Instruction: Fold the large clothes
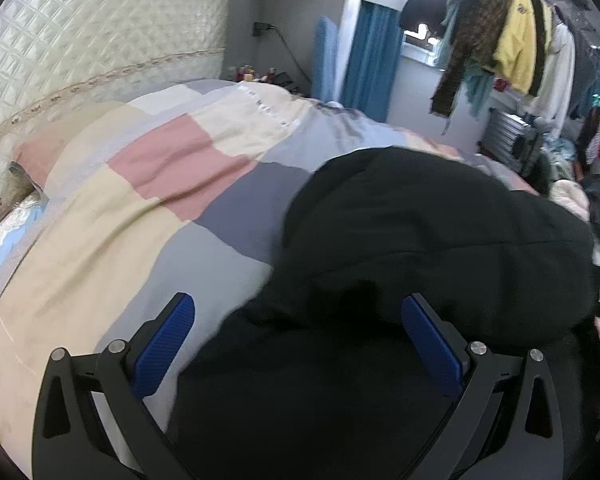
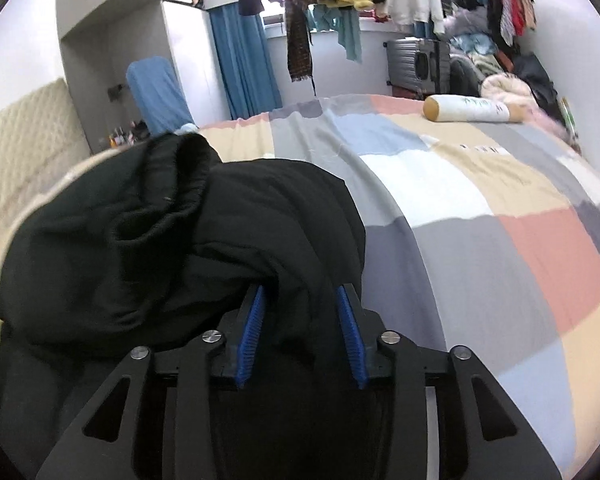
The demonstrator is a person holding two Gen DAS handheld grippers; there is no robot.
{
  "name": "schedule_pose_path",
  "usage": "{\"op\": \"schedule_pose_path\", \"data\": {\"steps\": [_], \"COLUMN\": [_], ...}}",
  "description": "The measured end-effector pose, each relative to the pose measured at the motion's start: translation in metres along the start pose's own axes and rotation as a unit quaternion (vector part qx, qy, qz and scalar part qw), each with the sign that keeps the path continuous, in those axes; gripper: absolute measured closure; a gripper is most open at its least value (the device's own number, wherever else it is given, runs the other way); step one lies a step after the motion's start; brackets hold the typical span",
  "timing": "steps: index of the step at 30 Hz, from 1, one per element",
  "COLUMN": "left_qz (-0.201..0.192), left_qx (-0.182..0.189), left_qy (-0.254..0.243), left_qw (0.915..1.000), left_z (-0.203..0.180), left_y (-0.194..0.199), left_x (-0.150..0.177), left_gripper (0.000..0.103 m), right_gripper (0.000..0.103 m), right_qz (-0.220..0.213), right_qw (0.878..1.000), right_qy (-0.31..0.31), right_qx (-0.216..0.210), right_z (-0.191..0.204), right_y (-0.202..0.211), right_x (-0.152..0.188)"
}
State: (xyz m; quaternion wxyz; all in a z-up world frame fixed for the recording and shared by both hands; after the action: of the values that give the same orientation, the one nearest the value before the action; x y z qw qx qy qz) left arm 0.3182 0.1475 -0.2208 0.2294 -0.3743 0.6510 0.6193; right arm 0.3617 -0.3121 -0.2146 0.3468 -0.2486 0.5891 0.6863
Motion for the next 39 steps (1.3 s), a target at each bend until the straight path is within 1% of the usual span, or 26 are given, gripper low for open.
{"op": "schedule_pose_path", "data": {"steps": [4, 7, 8, 11, 15, 16, 21, 23, 25, 28, 31, 33, 34, 36, 39], "left_qz": [-0.022, -0.044, -0.049, -0.067, -0.092, -0.099, -0.128, -0.131, -0.131, -0.118, -0.078, -0.034, -0.007, 0.033, 0.089], "left_qx": [0.029, 0.051, 0.055, 0.075, 0.086, 0.087, 0.096, 0.103, 0.114, 0.126, 0.145, 0.156, 0.162, 0.171, 0.16], "left_qy": [-0.011, -0.022, -0.023, -0.024, -0.027, -0.03, -0.043, -0.044, -0.045, -0.049, -0.046, -0.036, -0.027, -0.009, 0.016], "left_qw": [0.9993, 0.9975, 0.997, 0.9947, 0.9917, 0.9908, 0.9861, 0.9851, 0.9838, 0.9837, 0.9853, 0.9865, 0.9863, 0.9846, 0.983], "left_z": [-0.016, -0.028, -0.03, -0.038, -0.043, -0.045, -0.044, -0.041, -0.036, -0.027, -0.013, 0.002, 0.011, 0.024, 0.049], "left_y": [0.045, 0.09, 0.101, 0.146, 0.205, 0.224, 0.3, 0.329, 0.348, 0.37, 0.371, 0.358, 0.347, 0.331, 0.294], "left_x": [-0.006, -0.013, -0.015, -0.024, -0.038, -0.042, -0.05, -0.05, -0.047, -0.038, -0.025, -0.013, -0.006, 0.006, 0.027], "left_gripper": [0.0, 0.0, 0.0, 0.0, 0.0, 0.0, 0.0, 0.0, 0.0, 0.0, 0.0, 0.0, 0.0, 0.0, 0.0], "right_gripper": [0.067, 0.067, 0.067, 0.067, 0.067, 0.067, 0.067, 0.067, 0.067, 0.067, 0.067, 0.067, 0.067, 0.067, 0.067], "right_qz": [-0.019, -0.036, -0.041, -0.066, -0.098, -0.108, -0.15, -0.163, -0.17, -0.155, -0.119, -0.075, -0.05, -0.006, 0.058], "right_qw": [1.0, 0.999, 0.999, 0.997, 0.993, 0.992, 0.983, 0.979, 0.977, 0.976, 0.979, 0.982, 0.983, 0.984, 0.982], "right_qy": [-0.017, 0.001, 0.003, 0.007, 0.017, 0.018, 0.031, 0.038, 0.043, 0.045, 0.037, 0.026, 0.019, 0.007, -0.006], "right_qx": [-0.013, -0.02, -0.024, -0.04, -0.06, -0.069, -0.1, -0.114, -0.125, -0.146, -0.16, -0.172, -0.176, -0.181, -0.18], "right_z": [0.009, 0.022, 0.024, 0.032, 0.044, 0.049, 0.062, 0.065, 0.066, 0.062, 0.049, 0.035, 0.026, 0.011, -0.012], "right_y": [0.046, 0.09, 0.101, 0.149, 0.213, 0.234, 0.313, 0.344, 0.366, 0.389, 0.393, 0.383, 0.376, 0.362, 0.334], "right_x": [-0.002, -0.004, -0.005, -0.012, -0.026, -0.029, -0.039, -0.037, -0.033, -0.025, -0.013, -0.003, 0.003, 0.015, 0.035]}}
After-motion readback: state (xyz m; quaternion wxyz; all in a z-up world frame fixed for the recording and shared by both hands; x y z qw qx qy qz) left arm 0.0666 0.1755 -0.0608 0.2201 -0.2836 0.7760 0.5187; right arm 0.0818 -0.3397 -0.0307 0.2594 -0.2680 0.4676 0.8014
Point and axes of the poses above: each gripper's, at about its wrist camera, not at the fingertips, and y roughly against the way its jaws point, z to its left, x to its underside, the point moved 1 cm from there along -y, roughly the way its jaws point, and after that the axes turned 3 degrees about -y, right-handed, at the moved point
